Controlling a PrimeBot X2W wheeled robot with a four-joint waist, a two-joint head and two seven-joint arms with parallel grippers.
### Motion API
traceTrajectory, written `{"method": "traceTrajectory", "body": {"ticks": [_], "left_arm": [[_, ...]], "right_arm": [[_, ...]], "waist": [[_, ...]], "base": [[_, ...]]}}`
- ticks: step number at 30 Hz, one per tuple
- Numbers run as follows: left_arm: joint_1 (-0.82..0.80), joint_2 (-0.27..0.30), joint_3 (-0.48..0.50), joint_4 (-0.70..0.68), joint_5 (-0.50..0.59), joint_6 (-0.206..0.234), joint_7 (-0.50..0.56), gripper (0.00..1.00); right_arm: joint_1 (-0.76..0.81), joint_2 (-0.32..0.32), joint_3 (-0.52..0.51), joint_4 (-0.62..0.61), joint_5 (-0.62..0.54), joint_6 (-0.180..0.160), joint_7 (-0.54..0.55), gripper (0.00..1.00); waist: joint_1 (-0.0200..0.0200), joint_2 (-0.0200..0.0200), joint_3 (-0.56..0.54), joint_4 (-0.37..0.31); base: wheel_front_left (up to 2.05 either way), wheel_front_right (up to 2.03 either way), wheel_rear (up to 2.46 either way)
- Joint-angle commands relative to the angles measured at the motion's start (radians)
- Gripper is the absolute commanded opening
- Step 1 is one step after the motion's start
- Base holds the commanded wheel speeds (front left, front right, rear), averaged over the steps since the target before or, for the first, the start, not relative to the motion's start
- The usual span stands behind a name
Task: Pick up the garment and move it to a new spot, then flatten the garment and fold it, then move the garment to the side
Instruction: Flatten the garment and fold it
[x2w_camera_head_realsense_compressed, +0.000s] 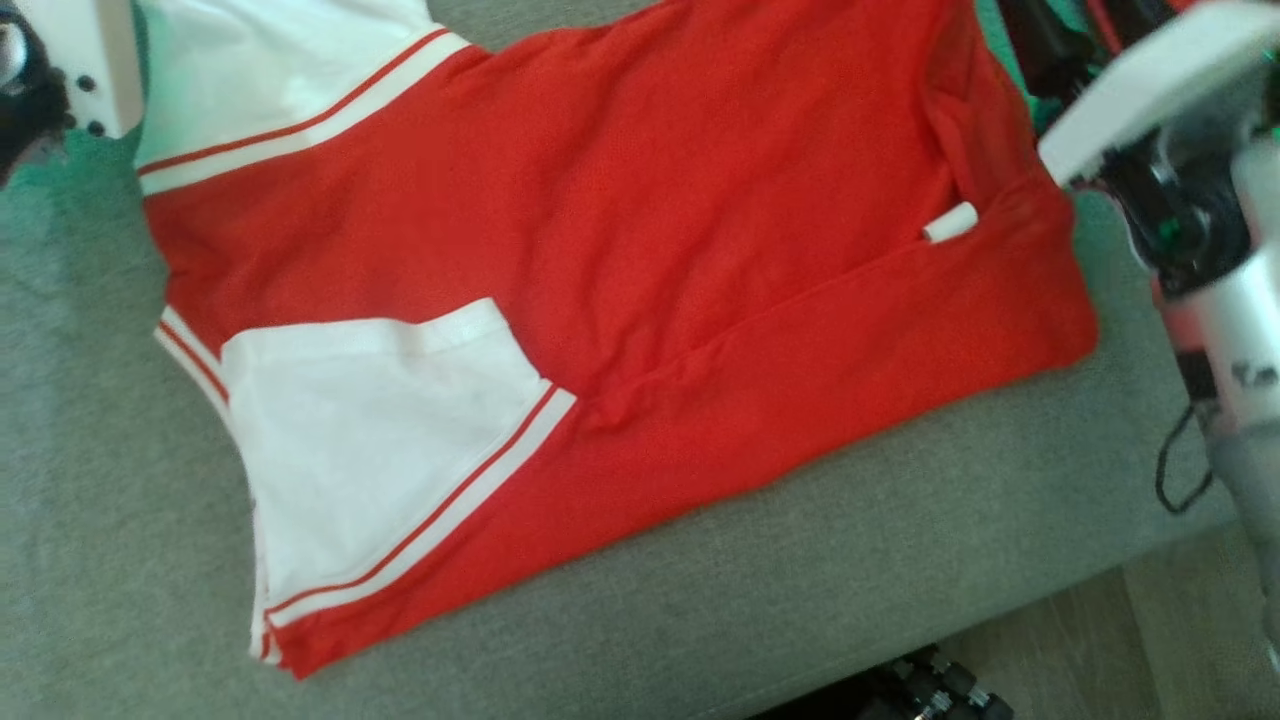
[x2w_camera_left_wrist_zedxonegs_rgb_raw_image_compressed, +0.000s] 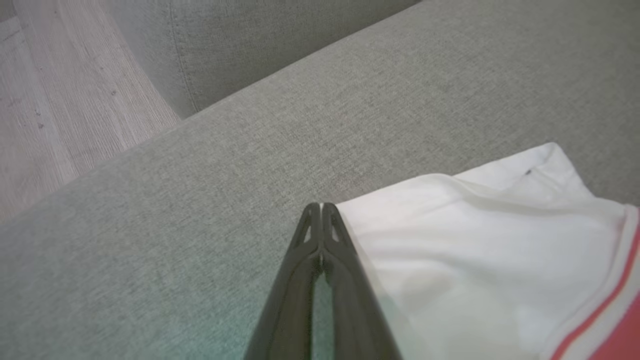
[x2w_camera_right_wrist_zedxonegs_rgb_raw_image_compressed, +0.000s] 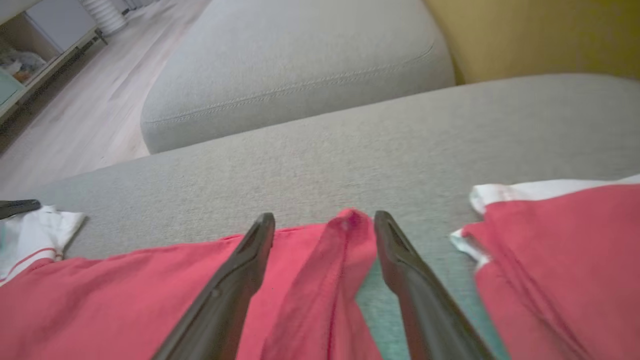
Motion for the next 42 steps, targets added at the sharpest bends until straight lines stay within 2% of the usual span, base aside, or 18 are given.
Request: {"method": "traceTrajectory", "body": {"ticks": [1, 7, 11, 12, 14, 15, 16, 18, 19, 26, 29, 42], "left_arm": [[-0.055, 0.032, 0.034, -0.031, 0.007, -0.003, -0.006, 0.0], [-0.068, 0.006, 0.033, -0.043, -0.002, -0.01, -0.026, 0.0], [-0.077, -0.005, 0.031, -0.047, -0.003, -0.014, -0.043, 0.0], [-0.078, -0.007, 0.03, -0.047, -0.003, -0.015, -0.047, 0.0], [-0.081, -0.012, 0.028, -0.046, -0.003, -0.017, -0.054, 0.0], [-0.082, -0.014, 0.027, -0.045, -0.002, -0.018, -0.057, 0.0], [-0.083, -0.015, 0.026, -0.043, -0.002, -0.019, -0.059, 0.0], [-0.086, -0.017, 0.023, -0.042, -0.001, -0.02, -0.065, 0.0], [-0.087, -0.017, 0.022, -0.041, -0.001, -0.021, -0.067, 0.0], [-0.094, -0.014, 0.032, -0.043, 0.003, -0.026, -0.129, 0.0], [-0.106, -0.012, 0.036, -0.045, 0.024, -0.029, -0.189, 0.0], [-0.098, -0.02, 0.03, -0.094, 0.015, -0.04, -0.392, 0.0]], "right_arm": [[-0.013, -0.003, 0.011, -0.005, 0.017, -0.001, 0.027, 1.0], [-0.128, 0.014, 0.051, 0.138, 0.034, -0.001, 0.124, 1.0], [-0.184, 0.029, 0.06, 0.214, 0.03, -0.001, 0.142, 0.98], [-0.195, 0.034, 0.062, 0.23, 0.029, -0.001, 0.142, 0.82], [-0.212, 0.039, 0.069, 0.256, 0.027, -0.001, 0.143, 0.57], [-0.219, 0.04, 0.073, 0.266, 0.027, -0.001, 0.142, 0.48], [-0.226, 0.041, 0.076, 0.275, 0.028, -0.001, 0.139, 0.33], [-0.24, 0.036, 0.077, 0.295, 0.022, -0.001, 0.123, 0.14], [-0.245, 0.035, 0.08, 0.303, 0.019, -0.001, 0.117, 0.0], [-0.275, 0.028, 0.069, 0.335, 0.037, -0.001, 0.062, 0.0], [-0.28, 0.015, 0.056, 0.332, 0.074, -0.001, 0.05, 0.0], [-0.161, -0.136, 0.029, 0.193, 0.263, -0.001, 0.03, 0.0]], "waist": [[0.0, 0.0, 0.001, 0.012], [0.0, 0.0, 0.005, 0.038], [0.0, 0.0, 0.011, 0.052], [0.0, 0.0, 0.012, 0.054], [0.0, 0.0, 0.014, 0.059], [0.0, 0.0, 0.015, 0.061], [0.0, 0.0, 0.015, 0.063], [0.0, 0.0, 0.017, 0.068], [0.0, 0.0, 0.018, 0.07], [0.0, 0.0, 0.019, 0.083], [0.0, 0.0, 0.018, 0.094], [0.0, 0.0, -0.053, 0.171]], "base": [[0.0, 0.0, 0.0], [0.0, 0.0, 0.0], [0.0, 0.0, 0.0], [0.0, 0.0, 0.0], [0.0, 0.0, 0.0], [0.0, 0.0, 0.0], [0.0, 0.0, 0.0], [0.0, 0.0, 0.0], [0.0, 0.0, 0.0], [0.0, 0.0, 0.0], [0.0, 0.0, 0.0], [0.0, 0.0, 0.0]]}}
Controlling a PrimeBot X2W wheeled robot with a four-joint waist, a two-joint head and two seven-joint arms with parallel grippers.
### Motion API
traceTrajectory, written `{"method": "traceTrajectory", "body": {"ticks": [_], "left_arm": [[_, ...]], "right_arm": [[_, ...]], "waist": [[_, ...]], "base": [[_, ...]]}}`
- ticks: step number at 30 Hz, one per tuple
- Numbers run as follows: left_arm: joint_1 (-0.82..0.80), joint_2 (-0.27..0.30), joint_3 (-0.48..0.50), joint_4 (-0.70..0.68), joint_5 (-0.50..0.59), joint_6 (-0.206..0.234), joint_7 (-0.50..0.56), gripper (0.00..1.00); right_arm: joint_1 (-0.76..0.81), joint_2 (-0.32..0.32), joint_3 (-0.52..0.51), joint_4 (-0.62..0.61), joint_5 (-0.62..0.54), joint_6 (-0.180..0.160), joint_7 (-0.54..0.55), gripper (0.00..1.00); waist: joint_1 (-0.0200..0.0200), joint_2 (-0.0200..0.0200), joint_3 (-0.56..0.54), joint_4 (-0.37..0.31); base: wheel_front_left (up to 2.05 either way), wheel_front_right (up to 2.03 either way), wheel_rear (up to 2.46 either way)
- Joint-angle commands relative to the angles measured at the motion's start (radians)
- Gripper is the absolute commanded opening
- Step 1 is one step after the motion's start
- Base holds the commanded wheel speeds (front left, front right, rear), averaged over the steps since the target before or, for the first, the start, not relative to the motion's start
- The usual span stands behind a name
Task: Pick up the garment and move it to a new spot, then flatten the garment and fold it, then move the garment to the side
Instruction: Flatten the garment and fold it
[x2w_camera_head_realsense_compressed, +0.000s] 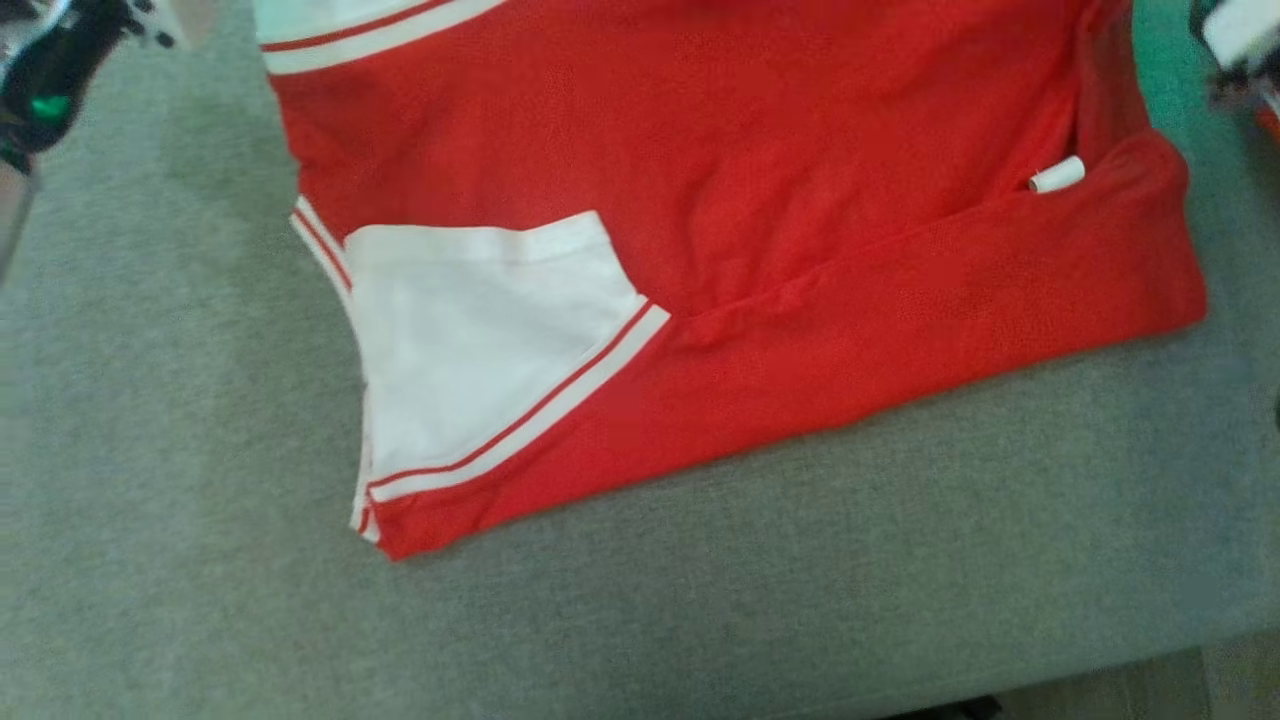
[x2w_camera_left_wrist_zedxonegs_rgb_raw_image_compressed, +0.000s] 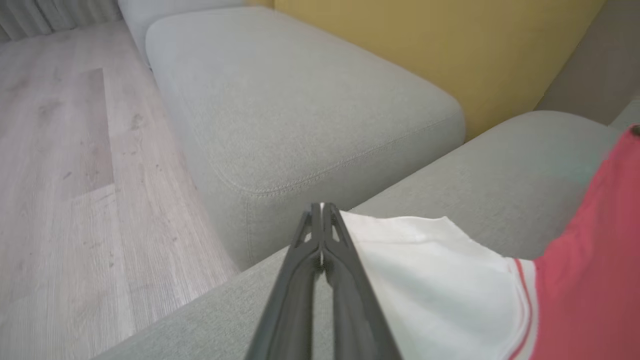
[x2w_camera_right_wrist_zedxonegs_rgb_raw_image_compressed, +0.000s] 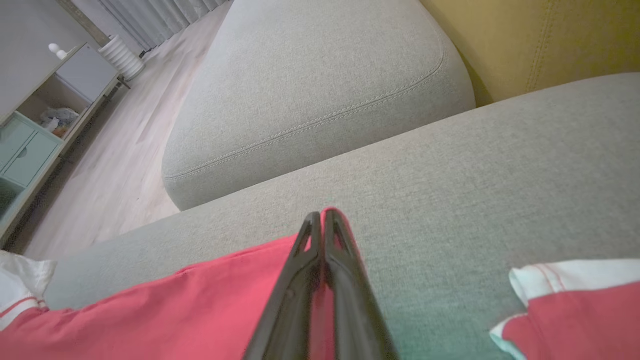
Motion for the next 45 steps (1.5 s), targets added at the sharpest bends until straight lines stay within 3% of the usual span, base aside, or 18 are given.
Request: {"method": "traceTrajectory", "body": {"ticks": [1, 11, 18, 25, 39, 45], "left_arm": [[-0.016, 0.047, 0.037, -0.049, -0.008, -0.005, -0.024, 0.0], [0.218, 0.133, 0.002, -0.284, -0.043, 0.008, -0.149, 0.0], [0.403, 0.235, 0.016, -0.477, -0.064, 0.088, -0.202, 0.0], [0.567, 0.309, 0.017, -0.658, -0.061, 0.186, -0.256, 0.0], [0.8, 0.334, -0.034, -0.827, -0.057, 0.31, -0.339, 0.0], [0.826, 0.272, -0.082, -0.794, -0.025, 0.321, -0.362, 0.0]], "right_arm": [[0.045, -0.035, -0.005, -0.052, 0.022, -0.001, -0.008, 0.0], [0.266, -0.165, -0.037, -0.232, 0.094, -0.001, -0.032, 0.0], [0.408, -0.224, -0.091, -0.298, 0.084, -0.001, -0.057, 0.0], [0.53, -0.239, -0.155, -0.351, 0.051, -0.001, -0.074, 0.0], [0.761, -0.204, -0.307, -0.505, -0.031, -0.001, -0.04, 0.0], [0.816, -0.147, -0.341, -0.534, -0.092, -0.001, -0.009, 0.0]], "waist": [[0.0, -0.0001, -0.025, 0.026], [0.0, -0.0001, -0.086, 0.091], [0.0, -0.0001, -0.11, 0.105], [0.0, -0.0001, -0.117, 0.117], [0.0, -0.0001, -0.104, 0.13], [0.0, -0.0001, -0.091, 0.135]], "base": [[0.0, 0.0, 0.0], [0.0, 0.0, 0.0], [0.0, 0.0, 0.0], [0.0, 0.0, 0.0], [0.0, 0.0, 0.0], [0.0, 0.0, 0.0]]}}
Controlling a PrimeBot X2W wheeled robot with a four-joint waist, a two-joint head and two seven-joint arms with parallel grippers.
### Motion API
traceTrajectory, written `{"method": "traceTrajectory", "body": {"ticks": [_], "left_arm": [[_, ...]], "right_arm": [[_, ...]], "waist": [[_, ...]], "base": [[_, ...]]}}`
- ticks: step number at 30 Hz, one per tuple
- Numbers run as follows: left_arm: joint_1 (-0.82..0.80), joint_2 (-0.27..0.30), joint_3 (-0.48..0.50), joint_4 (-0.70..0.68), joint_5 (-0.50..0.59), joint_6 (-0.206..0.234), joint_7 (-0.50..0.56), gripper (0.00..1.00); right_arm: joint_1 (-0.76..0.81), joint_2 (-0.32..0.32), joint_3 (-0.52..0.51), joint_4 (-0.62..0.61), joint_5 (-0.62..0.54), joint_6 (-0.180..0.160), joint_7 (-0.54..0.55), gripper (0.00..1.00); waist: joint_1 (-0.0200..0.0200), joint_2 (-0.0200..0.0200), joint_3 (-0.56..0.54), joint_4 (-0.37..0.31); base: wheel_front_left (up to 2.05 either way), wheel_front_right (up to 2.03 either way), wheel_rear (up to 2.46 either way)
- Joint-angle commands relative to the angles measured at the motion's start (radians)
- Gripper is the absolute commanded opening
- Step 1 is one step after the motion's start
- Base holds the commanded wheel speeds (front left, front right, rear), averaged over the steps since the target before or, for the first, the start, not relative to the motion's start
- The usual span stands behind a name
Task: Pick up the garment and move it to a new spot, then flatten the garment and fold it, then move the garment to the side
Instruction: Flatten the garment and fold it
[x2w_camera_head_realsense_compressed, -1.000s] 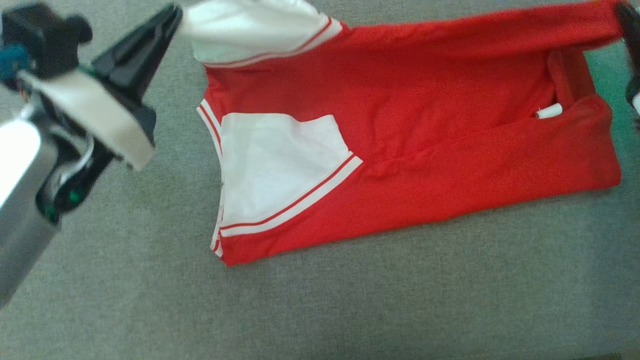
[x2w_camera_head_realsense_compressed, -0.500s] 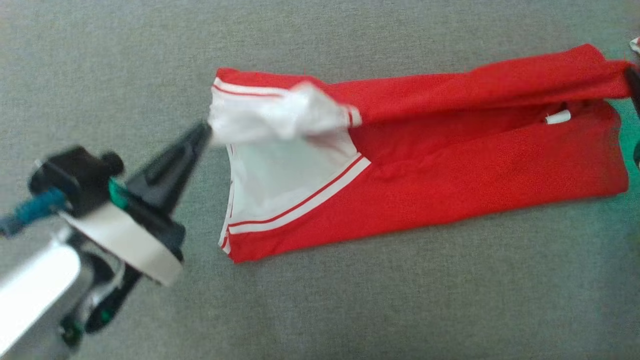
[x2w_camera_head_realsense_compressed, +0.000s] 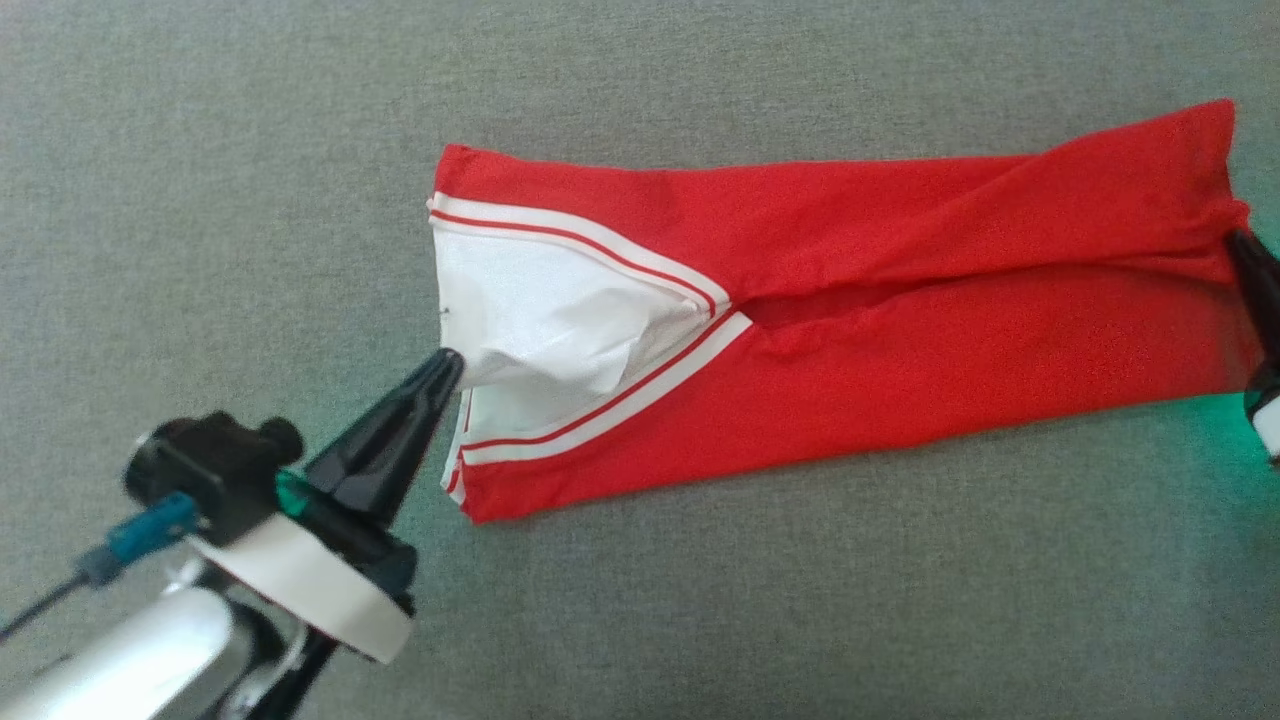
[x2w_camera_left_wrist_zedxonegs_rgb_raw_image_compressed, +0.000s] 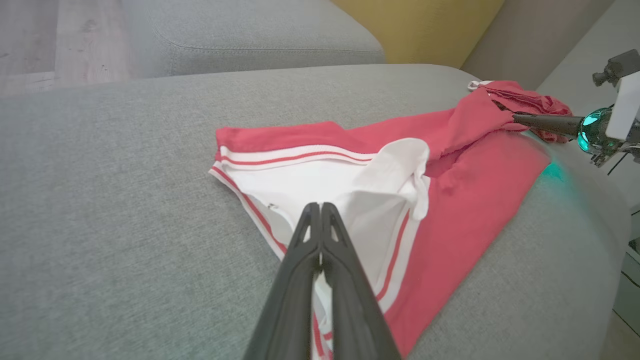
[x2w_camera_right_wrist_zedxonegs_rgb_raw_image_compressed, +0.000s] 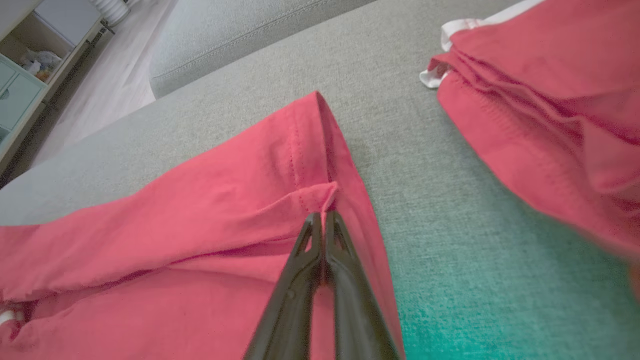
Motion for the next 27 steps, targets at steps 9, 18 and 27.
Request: {"method": "traceTrajectory", "body": {"ticks": [9, 18, 27], "left_arm": [[0.007, -0.143, 0.043, 0.125, 0.128, 0.17, -0.174, 1.0], [0.12, -0.367, 0.206, 0.203, 0.333, 0.347, -0.237, 1.0], [0.227, -0.558, 0.288, 0.216, 0.562, 0.331, -0.237, 1.0]], "right_arm": [[0.069, 0.089, -0.128, -0.075, -0.143, -0.001, -0.094, 1.0], [0.195, 0.281, -0.257, -0.13, -0.284, -0.001, -0.18, 1.0], [0.115, 0.33, -0.367, -0.011, -0.363, -0.001, -0.121, 1.0]], "waist": [[0.0, -0.0001, -0.03, 0.009], [0.0, -0.0001, -0.109, 0.041], [0.0, -0.0001, -0.135, 0.109]], "base": [[0.0, 0.0, 0.0], [0.0, 0.0, 0.0], [0.0, 0.0, 0.0]]}}
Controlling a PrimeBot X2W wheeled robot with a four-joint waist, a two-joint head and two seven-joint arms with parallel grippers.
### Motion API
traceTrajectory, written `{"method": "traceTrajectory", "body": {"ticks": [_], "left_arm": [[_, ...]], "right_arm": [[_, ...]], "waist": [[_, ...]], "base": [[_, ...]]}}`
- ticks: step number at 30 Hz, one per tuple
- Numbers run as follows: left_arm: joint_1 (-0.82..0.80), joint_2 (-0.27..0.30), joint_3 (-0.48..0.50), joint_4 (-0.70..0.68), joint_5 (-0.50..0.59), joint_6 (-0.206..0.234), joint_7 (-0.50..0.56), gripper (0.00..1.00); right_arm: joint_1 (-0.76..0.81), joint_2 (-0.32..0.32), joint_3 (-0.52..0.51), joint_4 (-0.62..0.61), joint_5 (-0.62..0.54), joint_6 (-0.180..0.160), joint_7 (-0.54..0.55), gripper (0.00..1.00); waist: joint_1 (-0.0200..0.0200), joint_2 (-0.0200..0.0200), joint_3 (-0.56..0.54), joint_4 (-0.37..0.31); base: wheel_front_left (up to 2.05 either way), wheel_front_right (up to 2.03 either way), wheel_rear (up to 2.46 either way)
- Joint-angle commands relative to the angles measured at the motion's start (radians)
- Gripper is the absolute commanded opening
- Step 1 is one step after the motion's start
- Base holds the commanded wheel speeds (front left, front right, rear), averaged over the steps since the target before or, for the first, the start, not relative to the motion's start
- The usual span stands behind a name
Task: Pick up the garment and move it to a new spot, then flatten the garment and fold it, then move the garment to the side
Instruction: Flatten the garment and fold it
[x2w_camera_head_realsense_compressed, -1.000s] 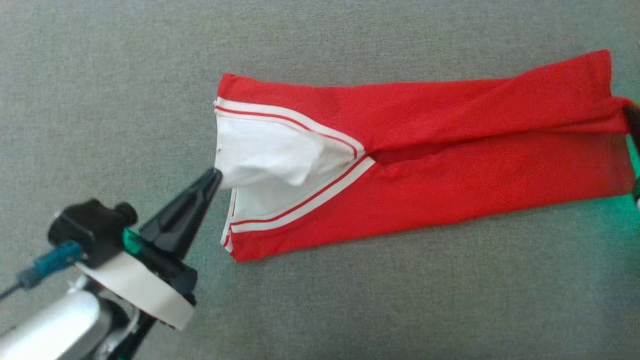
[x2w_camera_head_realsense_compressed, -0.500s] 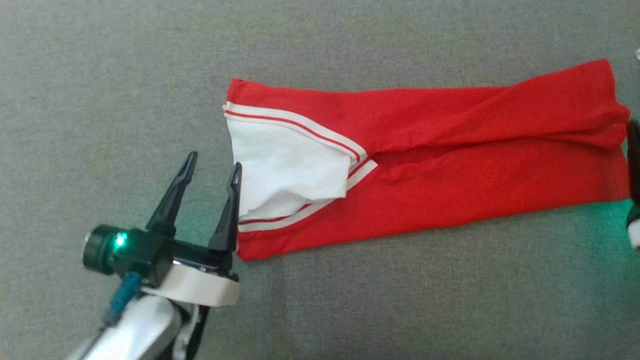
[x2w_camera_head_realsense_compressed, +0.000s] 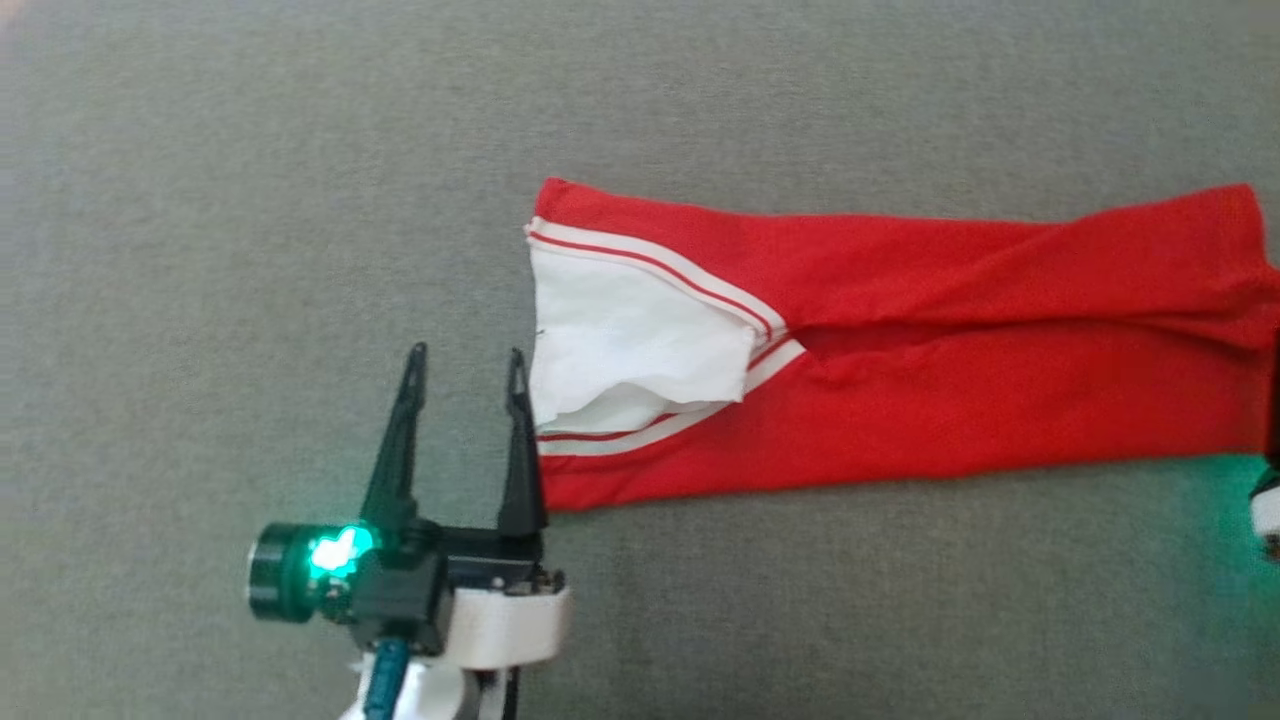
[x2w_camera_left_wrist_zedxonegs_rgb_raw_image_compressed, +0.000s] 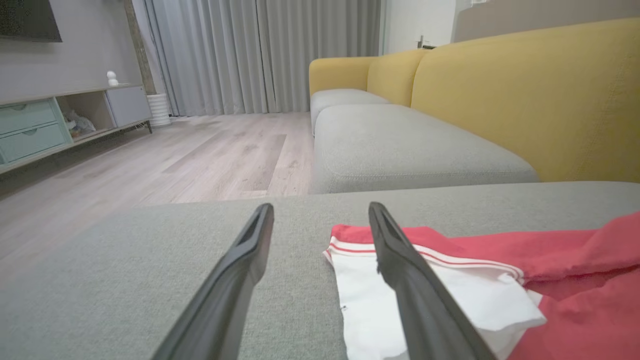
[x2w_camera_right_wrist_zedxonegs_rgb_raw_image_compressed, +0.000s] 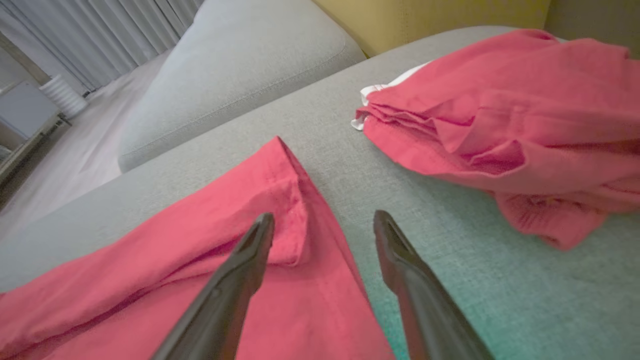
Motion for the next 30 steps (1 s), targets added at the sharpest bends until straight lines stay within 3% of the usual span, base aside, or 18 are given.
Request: {"method": "traceTrajectory", "body": {"ticks": [1, 9, 10, 11, 13, 14, 21, 30], "left_arm": [[-0.012, -0.004, 0.043, -0.03, 0.02, -0.005, -0.005, 1.0], [0.032, -0.076, 0.094, -0.02, 0.134, -0.058, -0.005, 1.0], [0.035, -0.081, 0.099, -0.015, 0.141, -0.065, -0.005, 1.0], [0.038, -0.085, 0.104, -0.01, 0.147, -0.072, -0.005, 1.0], [0.043, -0.093, 0.116, -0.004, 0.159, -0.083, -0.005, 1.0], [0.046, -0.098, 0.122, -0.001, 0.162, -0.088, -0.005, 1.0], [0.071, -0.116, 0.171, 0.013, 0.178, -0.124, -0.005, 1.0], [0.085, -0.113, 0.219, 0.022, 0.204, -0.167, -0.005, 1.0]], "right_arm": [[-0.023, -0.015, 0.001, -0.014, -0.011, -0.001, 0.009, 1.0], [-0.112, -0.04, -0.063, 0.171, -0.049, -0.001, 0.113, 1.0], [-0.117, -0.046, -0.067, 0.195, -0.058, -0.001, 0.125, 0.93], [-0.119, -0.05, -0.07, 0.216, -0.066, -0.001, 0.138, 0.81], [-0.118, -0.054, -0.065, 0.241, -0.069, -0.001, 0.164, 0.38], [-0.116, -0.058, -0.056, 0.248, -0.063, -0.001, 0.177, 0.0], [-0.088, -0.101, 0.001, 0.209, 0.002, -0.001, 0.175, 0.0], [-0.102, -0.193, -0.024, 0.052, 0.056, -0.001, 0.202, 0.0]], "waist": [[0.0001, -0.0001, -0.005, 0.018], [0.0001, -0.0001, -0.008, 0.064], [0.0001, -0.0001, -0.01, 0.068], [0.0001, -0.0001, -0.012, 0.072], [0.0001, -0.0001, -0.015, 0.077], [0.0001, -0.0001, -0.015, 0.078], [0.0001, -0.0001, -0.032, 0.048], [0.0001, -0.0001, -0.053, -0.032]], "base": [[0.0, 0.0, 0.0], [0.0, 0.0, 0.0], [0.0, 0.0, 0.0], [0.0, 0.0, 0.0], [0.0, 0.0, 0.0], [0.0, 0.0, 0.0], [0.0, 0.0, 0.0], [0.0, 0.0, 0.0]]}}
